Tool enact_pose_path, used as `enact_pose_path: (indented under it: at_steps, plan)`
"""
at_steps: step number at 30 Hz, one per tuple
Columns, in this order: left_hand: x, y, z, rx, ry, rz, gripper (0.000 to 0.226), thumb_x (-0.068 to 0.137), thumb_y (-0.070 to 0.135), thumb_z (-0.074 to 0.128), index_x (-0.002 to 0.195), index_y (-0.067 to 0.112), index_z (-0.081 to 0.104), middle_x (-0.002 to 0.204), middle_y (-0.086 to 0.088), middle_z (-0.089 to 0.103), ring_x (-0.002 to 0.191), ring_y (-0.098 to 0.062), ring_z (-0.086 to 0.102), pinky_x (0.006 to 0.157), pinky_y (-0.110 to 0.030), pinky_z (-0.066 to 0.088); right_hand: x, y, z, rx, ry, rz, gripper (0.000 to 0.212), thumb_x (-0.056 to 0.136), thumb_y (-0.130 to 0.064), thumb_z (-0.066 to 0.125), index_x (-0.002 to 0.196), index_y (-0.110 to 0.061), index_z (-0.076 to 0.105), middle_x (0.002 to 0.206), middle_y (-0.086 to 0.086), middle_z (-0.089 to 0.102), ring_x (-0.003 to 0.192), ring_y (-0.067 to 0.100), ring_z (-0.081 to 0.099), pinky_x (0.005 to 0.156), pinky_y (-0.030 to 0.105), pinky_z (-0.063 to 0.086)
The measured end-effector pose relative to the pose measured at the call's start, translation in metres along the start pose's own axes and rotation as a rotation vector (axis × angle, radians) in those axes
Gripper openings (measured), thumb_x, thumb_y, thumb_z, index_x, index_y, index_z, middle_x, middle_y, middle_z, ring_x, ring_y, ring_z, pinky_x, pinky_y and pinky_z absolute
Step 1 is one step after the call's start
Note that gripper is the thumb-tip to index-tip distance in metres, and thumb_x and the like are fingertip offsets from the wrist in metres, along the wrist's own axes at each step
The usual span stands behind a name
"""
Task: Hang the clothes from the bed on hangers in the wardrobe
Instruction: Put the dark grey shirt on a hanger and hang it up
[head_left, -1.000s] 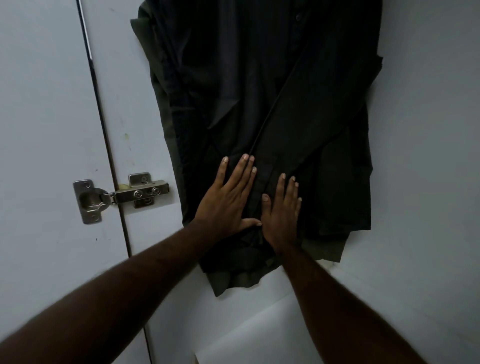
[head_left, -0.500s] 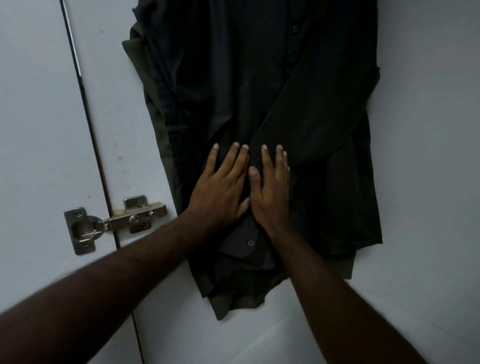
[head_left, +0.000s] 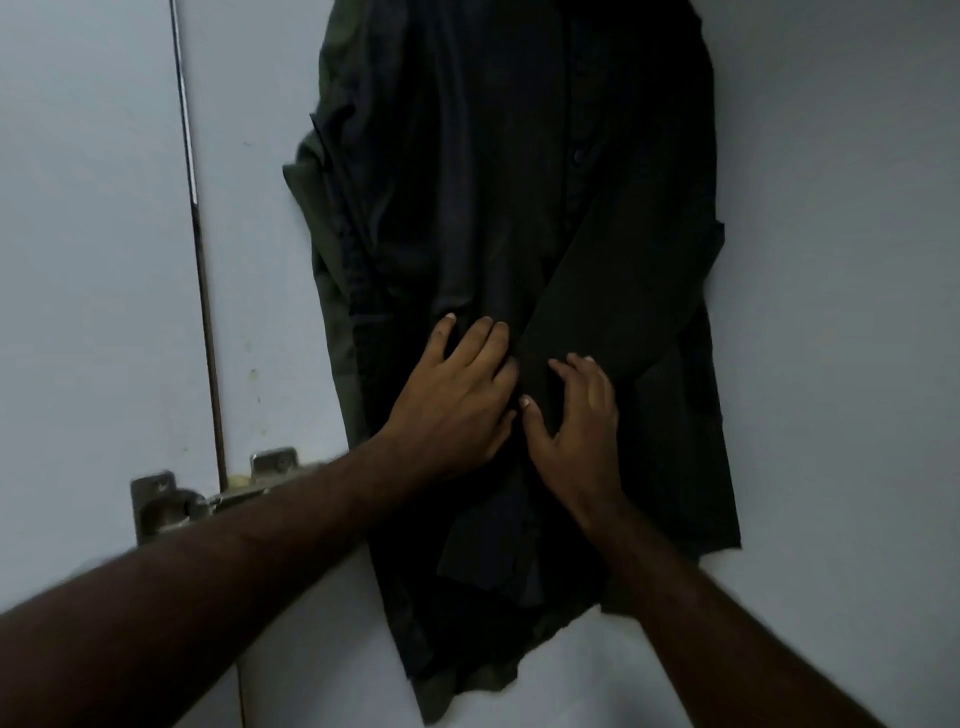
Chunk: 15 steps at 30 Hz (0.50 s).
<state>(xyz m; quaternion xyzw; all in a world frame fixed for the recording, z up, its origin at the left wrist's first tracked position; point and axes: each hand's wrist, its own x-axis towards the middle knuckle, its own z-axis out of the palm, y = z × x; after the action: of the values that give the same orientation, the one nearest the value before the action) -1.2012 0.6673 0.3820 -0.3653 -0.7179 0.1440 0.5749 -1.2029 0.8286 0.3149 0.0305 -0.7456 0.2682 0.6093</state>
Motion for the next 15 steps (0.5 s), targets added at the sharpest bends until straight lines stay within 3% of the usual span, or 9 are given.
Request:
enact_pose_path:
  at_steps: [5,8,11,15]
  plan:
    - [0.070,-0.044,-0.028,0.087,0.134,-0.066,0.055,0.080,0.044,0.056,0.122,0.010,0.062,0.141,-0.021,0.048,0.137,-0.035,0.039,0.113,-0.061,0.019,0.106,-0.033,-0.035,0.030,-0.044,-0.073,0.050,0.096,-0.033,0.056,0.142,-0.016,0.047,0.155,0.008,0.032,0.145,0.021,0.027,0.116,0.044,0.029]
    - [0.115,-0.081,-0.053,0.164,0.165,-0.141,0.062,0.079,0.049,0.059,0.128,0.011,0.060,0.145,-0.022,0.044,0.141,-0.035,0.034,0.114,-0.061,0.016,0.171,-0.054,-0.050,0.017,-0.094,-0.119,0.050,0.097,-0.035,0.055,0.141,-0.015,0.047,0.151,0.009,0.039,0.139,0.020,0.036,0.114,0.033,0.031]
    - [0.146,-0.117,-0.073,0.193,0.144,-0.186,0.069,0.090,0.055,0.046,0.145,0.015,0.041,0.157,-0.022,0.022,0.149,-0.033,0.013,0.116,-0.059,0.001,0.227,-0.077,-0.062,-0.045,-0.140,-0.148,0.039,0.096,-0.038,0.057,0.125,-0.013,0.060,0.124,0.007,0.064,0.114,0.020,0.059,0.098,0.028,0.045]
    - [0.170,-0.145,-0.082,0.197,0.052,-0.166,0.071,0.096,0.062,0.027,0.154,0.023,0.017,0.162,-0.016,0.001,0.150,-0.029,-0.006,0.116,-0.057,-0.007,0.286,-0.102,-0.079,-0.180,-0.134,-0.183,0.028,0.094,-0.041,0.057,0.085,-0.017,0.067,0.088,0.006,0.071,0.086,0.025,0.066,0.074,0.032,0.049]
